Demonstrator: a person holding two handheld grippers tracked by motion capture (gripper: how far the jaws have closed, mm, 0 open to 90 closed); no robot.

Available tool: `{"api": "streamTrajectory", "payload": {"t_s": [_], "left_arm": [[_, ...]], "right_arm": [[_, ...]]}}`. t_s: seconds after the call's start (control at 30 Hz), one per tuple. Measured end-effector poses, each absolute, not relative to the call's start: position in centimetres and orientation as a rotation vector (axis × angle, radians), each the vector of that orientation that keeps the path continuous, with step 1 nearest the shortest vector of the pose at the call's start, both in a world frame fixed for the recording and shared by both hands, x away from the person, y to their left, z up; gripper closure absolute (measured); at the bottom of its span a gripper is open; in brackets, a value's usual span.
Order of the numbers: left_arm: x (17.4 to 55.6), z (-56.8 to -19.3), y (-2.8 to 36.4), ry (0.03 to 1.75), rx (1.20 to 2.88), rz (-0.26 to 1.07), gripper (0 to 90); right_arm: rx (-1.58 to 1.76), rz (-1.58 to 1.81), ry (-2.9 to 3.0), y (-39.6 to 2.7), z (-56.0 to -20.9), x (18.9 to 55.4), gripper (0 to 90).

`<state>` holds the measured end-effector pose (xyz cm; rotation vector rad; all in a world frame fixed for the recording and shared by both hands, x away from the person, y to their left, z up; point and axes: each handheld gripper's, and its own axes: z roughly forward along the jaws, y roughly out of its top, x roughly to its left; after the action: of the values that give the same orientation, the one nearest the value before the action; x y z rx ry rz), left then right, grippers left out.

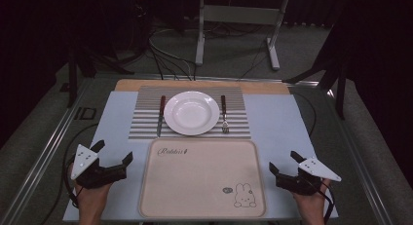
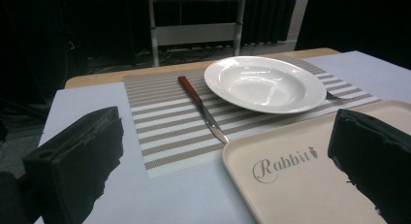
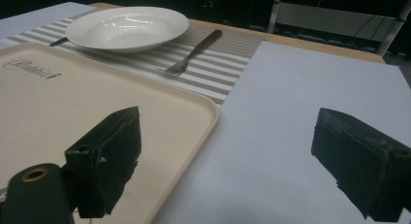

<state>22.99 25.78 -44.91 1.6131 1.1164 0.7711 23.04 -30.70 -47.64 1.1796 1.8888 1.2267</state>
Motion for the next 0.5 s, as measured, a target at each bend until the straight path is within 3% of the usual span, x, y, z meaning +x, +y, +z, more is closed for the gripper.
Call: {"api": "streamTrajectory", "payload": {"t_s": [0.5], "left_arm": [[23.16,-45.32,25.67,1.132,1.622,0.792,0.0]], "right_arm": [[1.209,1.225,1.893,-30.05,-47.21,23.61,10.8]]}}
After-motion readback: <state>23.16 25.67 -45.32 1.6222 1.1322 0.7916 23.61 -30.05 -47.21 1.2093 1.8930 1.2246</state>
